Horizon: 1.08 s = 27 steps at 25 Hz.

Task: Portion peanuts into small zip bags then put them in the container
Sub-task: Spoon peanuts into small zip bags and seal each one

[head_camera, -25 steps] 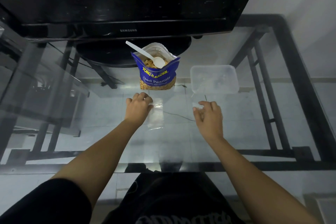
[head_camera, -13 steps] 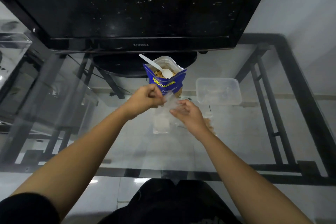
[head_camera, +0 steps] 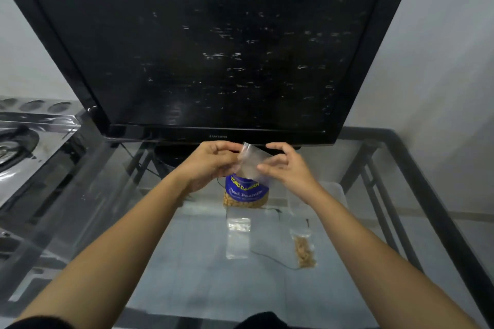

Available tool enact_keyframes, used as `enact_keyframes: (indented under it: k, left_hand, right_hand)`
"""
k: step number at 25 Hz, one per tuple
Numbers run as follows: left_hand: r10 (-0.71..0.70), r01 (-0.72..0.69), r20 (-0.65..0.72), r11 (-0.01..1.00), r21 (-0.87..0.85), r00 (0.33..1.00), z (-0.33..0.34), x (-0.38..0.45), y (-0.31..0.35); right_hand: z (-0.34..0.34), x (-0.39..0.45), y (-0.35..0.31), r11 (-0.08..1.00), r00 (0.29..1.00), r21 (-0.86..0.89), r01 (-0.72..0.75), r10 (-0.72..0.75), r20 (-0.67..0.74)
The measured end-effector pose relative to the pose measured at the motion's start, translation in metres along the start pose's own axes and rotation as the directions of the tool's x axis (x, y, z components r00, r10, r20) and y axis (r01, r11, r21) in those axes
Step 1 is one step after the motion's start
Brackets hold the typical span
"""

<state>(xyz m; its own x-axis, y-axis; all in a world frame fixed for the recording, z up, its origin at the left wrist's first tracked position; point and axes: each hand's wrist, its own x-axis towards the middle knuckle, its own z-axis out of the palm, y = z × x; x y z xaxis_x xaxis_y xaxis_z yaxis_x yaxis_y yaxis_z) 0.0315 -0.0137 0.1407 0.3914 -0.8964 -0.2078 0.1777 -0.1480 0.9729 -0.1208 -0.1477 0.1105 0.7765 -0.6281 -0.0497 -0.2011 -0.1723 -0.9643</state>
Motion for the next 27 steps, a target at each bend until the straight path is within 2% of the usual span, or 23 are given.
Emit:
enact_keyframes:
  k: [2, 4, 7, 9, 10, 12, 14, 16, 17, 20, 22, 25, 27]
  left_hand:
    - [0.076, -0.064, -0.05, 0.976, 0.208, 0.996, -0.004, 0.001, 0.007]
    - [0.171, -0.111, -0.127, 0.918, 0.381, 0.977, -0.01, 0.004, 0.01]
    - [0.258, -0.118, -0.189, 0.831, 0.544, 0.948, -0.014, 0.009, 0.007]
    - [0.294, -0.094, -0.222, 0.772, 0.628, 0.93, -0.015, 0.011, 0.002]
    - [0.306, -0.087, -0.243, 0.766, 0.637, 0.92, -0.015, 0.012, 0.001]
    - [0.301, -0.085, -0.265, 0.791, 0.606, 0.916, -0.014, 0.014, 0.001]
    - [0.276, -0.1, -0.246, 0.828, 0.551, 0.929, -0.011, 0.016, 0.001]
    - [0.249, -0.113, -0.222, 0.865, 0.489, 0.943, -0.007, 0.02, 0.002]
    - [0.231, -0.114, -0.211, 0.883, 0.455, 0.95, -0.006, 0.022, 0.001]
    - [0.169, -0.086, -0.193, 0.922, 0.377, 0.967, -0.005, 0.031, -0.002]
    - [0.145, -0.075, -0.169, 0.928, 0.366, 0.975, -0.005, 0.034, -0.005]
    - [0.141, -0.084, -0.111, 0.908, 0.409, 0.984, -0.003, 0.037, -0.011]
    - [0.25, -0.132, -0.148, 0.828, 0.545, 0.957, -0.003, 0.041, -0.017]
  right_hand:
    - [-0.002, 0.003, -0.006, 0.998, 1.0, -0.057, -0.007, 0.005, -0.022]
    - [-0.006, 0.004, -0.01, 1.0, 1.0, -0.024, 0.005, -0.005, 0.009]
    - [-0.013, 0.007, -0.012, 0.999, 0.992, 0.049, -0.011, 0.005, 0.13]
    - [-0.015, 0.008, -0.009, 1.0, 0.988, -0.022, -0.016, 0.019, 0.151]
    - [-0.014, 0.009, -0.007, 0.99, 0.995, -0.138, 0.017, -0.004, 0.096]
    - [-0.008, 0.01, -0.006, 0.899, 0.985, -0.412, 0.151, -0.174, -0.019]
    - [0.004, 0.01, -0.009, 0.785, 0.941, -0.54, 0.304, -0.336, 0.042]
    - [0.016, 0.012, -0.01, 0.679, 0.921, -0.643, 0.355, -0.372, 0.115]
    - [0.021, 0.014, -0.009, 0.653, 0.92, -0.674, 0.345, -0.376, 0.106]
    - [0.024, 0.021, 0.0, 0.705, 0.905, -0.629, 0.326, -0.425, -0.008]
    - [0.021, 0.022, 0.005, 0.766, 0.905, -0.545, 0.34, -0.423, -0.031]
    - [0.018, 0.023, 0.012, 0.821, 0.916, -0.457, 0.342, -0.4, -0.035]
    - [0.015, 0.026, 0.018, 0.839, 0.925, -0.44, 0.319, -0.377, -0.046]
